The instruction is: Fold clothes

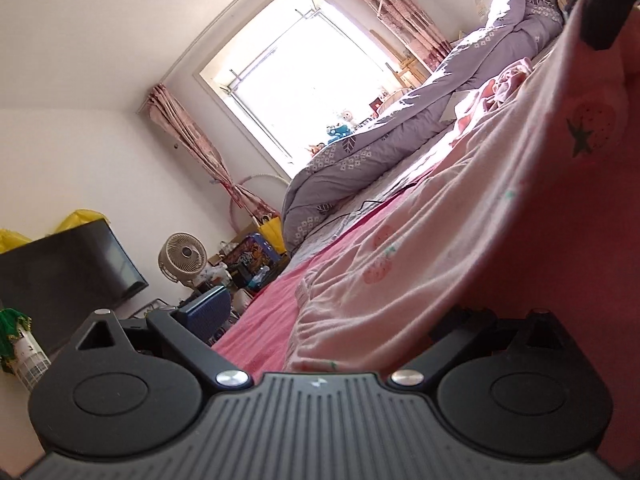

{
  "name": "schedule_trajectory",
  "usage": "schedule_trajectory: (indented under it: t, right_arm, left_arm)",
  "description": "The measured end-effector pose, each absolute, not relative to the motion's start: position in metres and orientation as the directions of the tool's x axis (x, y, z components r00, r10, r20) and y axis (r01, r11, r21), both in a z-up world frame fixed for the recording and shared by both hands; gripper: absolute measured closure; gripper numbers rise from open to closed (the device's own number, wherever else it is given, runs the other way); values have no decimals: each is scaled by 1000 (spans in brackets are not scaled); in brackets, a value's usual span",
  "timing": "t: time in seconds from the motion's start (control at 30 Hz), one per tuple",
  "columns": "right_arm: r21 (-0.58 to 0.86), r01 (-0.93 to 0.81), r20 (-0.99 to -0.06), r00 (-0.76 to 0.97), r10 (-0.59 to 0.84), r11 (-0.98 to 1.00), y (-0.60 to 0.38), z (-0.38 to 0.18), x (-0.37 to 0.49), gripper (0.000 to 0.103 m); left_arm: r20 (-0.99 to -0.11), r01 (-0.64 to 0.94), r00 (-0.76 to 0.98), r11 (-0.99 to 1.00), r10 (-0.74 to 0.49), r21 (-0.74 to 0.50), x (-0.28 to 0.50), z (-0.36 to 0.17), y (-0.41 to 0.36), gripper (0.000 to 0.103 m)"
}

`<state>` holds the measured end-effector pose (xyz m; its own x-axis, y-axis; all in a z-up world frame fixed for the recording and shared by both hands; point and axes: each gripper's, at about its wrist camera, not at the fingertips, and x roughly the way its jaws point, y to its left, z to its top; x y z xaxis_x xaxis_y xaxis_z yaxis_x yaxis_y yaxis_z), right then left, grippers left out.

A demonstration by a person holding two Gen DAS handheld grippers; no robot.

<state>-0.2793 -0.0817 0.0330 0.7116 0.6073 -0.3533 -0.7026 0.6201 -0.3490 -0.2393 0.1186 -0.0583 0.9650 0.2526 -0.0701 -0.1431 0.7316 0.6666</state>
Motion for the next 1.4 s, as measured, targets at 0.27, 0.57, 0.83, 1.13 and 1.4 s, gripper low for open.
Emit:
schedule_trajectory:
  t: [0.27,0.57,0.83,1.13,1.4]
  right_arm:
    - [-356,-717,-380,697,609,599,-72,25,-280,97]
    - [-528,-615,-335,784,522,585,-56,-3,-282,64]
    - [-659,-430,-338,902,268,617,-86,-34,-246,47]
    - [-793,-71,-183,975,-125,605,-143,-62,-174,44]
    - [-759,117,-237,866,-440,640,-249,-73,-107,92]
  left_arm:
    - [-48,-321,917,806,395,498,-216,-30,150,89]
    - [-97,-350,905,854,415,386,-239,-10,189,85]
    - [-68,-376,900,845,431,380,-241,3,198,83]
    - [-67,-385,902,866,426,319,-232,22,204,83]
    - [-59,-393,902,870,427,298,-220,35,206,81]
